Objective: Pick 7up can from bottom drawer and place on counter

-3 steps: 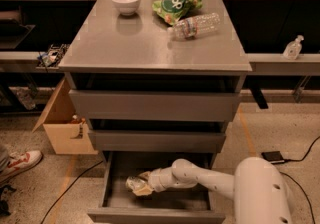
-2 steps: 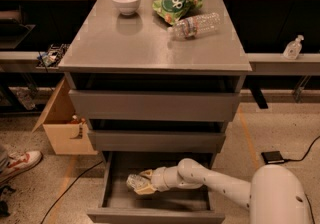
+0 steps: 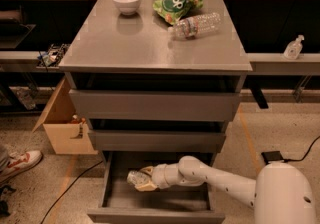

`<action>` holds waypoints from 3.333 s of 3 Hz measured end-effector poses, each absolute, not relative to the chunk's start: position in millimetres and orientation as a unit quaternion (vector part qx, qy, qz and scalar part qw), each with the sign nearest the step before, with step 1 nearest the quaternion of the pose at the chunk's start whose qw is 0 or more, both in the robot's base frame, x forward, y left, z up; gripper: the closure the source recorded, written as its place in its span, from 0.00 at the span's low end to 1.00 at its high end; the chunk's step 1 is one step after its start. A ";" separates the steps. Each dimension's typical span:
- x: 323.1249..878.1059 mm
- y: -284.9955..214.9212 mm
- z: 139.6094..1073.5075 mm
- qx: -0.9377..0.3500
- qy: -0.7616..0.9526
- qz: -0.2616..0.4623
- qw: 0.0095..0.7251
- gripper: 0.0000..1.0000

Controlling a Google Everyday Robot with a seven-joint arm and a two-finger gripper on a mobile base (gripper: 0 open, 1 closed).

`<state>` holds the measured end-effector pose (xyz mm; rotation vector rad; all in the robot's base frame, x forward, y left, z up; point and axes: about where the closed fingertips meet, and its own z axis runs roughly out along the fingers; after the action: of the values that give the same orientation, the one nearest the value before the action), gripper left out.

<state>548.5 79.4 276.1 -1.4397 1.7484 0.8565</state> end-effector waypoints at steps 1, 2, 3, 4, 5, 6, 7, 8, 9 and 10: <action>555.7 63.8 325.5 -0.573 0.671 0.287 0.374 1.00; 557.3 47.4 389.3 -0.592 0.658 0.241 0.398 1.00; 564.0 27.2 463.8 -0.608 0.633 0.202 0.434 1.00; 564.0 27.3 463.8 -0.608 0.633 0.202 0.434 1.00; 563.3 29.9 476.0 -0.617 0.631 0.191 0.431 1.00; 556.7 33.4 513.4 -0.632 0.623 0.155 0.434 1.00; 552.1 39.2 570.2 -0.657 0.608 0.105 0.434 1.00; 559.1 39.3 643.2 -0.675 0.588 0.054 0.442 1.00; 559.1 39.3 643.2 -0.675 0.588 0.054 0.442 1.00; 562.2 37.5 666.5 -0.687 0.575 0.021 0.445 1.00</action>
Offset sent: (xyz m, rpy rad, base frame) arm 0.0131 -0.0588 0.2049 -0.1452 -0.3474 -0.0409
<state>562.2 37.5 666.5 -1.7019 1.4245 0.0522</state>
